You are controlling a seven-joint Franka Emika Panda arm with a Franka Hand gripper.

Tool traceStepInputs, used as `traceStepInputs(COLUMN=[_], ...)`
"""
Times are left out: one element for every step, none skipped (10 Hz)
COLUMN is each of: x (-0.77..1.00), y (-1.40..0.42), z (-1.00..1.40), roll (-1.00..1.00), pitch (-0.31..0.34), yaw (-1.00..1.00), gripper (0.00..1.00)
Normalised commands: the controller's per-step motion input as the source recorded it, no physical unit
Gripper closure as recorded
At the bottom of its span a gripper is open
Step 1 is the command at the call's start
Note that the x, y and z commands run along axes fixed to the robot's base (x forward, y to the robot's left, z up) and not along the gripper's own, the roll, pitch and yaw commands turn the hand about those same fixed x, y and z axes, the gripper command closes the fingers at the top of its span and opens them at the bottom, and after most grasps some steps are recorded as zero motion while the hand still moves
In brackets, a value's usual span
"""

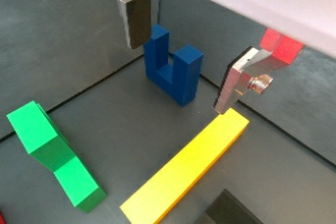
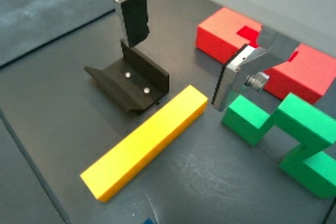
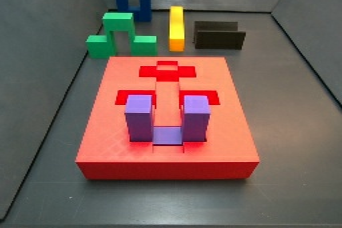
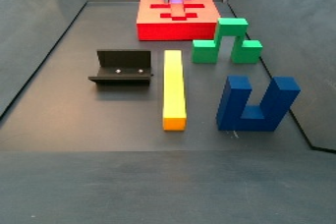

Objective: Pick up the blue object. Move up. Move to above the board. Insert the blue object.
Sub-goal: Pick up the blue object.

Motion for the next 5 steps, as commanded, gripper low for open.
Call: traceStepInputs(x=[0.01,-0.03,-0.16,-0.27,-0.26], y=[0.30,0.74,0.75,0.68,0.61], z=[-0.14,-0.40,-0.44,-0.41,-0.37], roll=[-0.07,-0.06,-0.05,-0.06,-0.09], pitch=[0.000,-0.060,-0.083,-0.100,-0.139], yaw=[-0.09,-0.20,-0.19,-0.22,-0.26], gripper=[0.00,0.00,0.00,0.00,0.00])
